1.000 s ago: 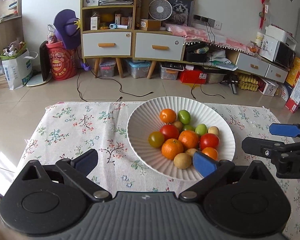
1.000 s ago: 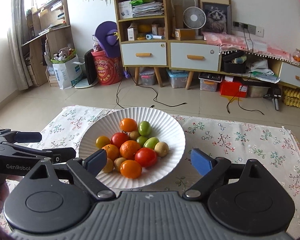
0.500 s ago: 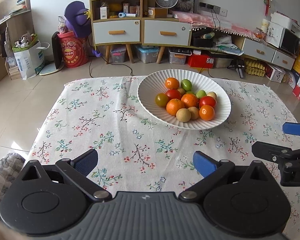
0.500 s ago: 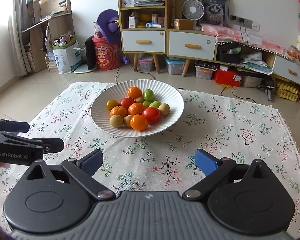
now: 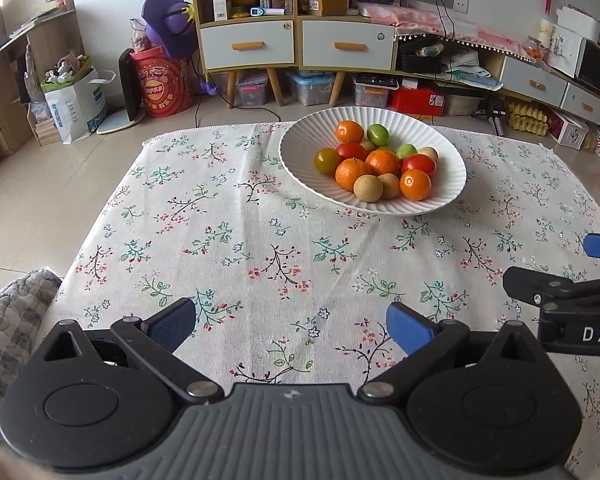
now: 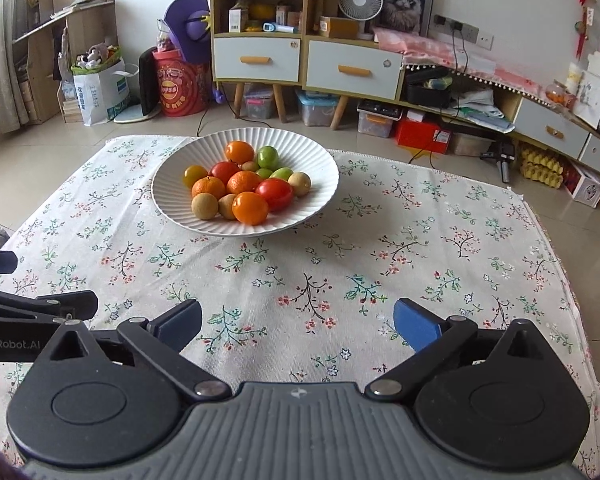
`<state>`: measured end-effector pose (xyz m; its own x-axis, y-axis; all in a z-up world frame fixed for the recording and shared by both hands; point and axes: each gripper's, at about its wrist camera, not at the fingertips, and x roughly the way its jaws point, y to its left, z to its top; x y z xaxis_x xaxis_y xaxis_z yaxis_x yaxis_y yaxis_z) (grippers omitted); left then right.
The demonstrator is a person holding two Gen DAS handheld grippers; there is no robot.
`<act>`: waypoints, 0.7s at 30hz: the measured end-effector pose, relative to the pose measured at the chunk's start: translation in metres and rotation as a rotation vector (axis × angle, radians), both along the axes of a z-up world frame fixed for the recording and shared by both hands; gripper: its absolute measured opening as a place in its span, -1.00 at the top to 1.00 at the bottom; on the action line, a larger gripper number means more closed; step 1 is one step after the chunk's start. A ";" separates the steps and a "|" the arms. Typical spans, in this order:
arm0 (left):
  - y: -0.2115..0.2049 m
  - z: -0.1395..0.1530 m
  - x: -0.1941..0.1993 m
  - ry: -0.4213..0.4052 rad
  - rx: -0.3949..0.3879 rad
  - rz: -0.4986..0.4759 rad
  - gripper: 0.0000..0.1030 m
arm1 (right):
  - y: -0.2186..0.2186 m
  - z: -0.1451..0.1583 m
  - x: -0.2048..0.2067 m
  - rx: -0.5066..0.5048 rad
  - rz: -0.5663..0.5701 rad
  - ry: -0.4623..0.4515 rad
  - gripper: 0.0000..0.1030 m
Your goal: Organize fruits
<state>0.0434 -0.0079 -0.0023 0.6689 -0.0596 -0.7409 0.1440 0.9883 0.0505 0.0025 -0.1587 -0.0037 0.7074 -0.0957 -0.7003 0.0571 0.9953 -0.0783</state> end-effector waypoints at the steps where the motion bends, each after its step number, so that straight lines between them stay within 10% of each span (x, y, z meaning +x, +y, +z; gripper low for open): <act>1: -0.002 -0.002 -0.001 0.011 0.005 -0.004 -0.88 | 0.000 -0.003 0.000 0.004 -0.009 0.010 -0.98; 21: -0.002 -0.007 -0.001 0.050 0.012 0.048 -0.88 | 0.002 -0.006 0.000 0.024 -0.055 0.018 -0.98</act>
